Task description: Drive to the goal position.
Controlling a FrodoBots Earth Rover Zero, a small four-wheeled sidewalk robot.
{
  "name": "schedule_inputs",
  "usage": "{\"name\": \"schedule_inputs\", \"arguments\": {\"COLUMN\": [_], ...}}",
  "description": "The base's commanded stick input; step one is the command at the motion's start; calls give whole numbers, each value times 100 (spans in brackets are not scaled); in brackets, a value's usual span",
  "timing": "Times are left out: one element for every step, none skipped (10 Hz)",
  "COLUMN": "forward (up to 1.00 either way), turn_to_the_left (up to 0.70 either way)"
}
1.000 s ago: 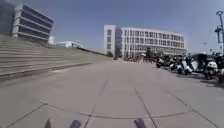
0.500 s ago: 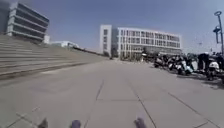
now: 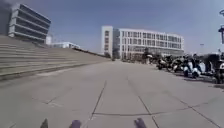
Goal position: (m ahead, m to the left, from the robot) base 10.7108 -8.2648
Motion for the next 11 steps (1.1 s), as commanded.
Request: {"name": "schedule_inputs", "arguments": {"forward": [70,70,70,70,70,70,70,70,70,70,70], "turn_to_the_left": [0,0,0,0,0,0,0,0,0,0,0]}}
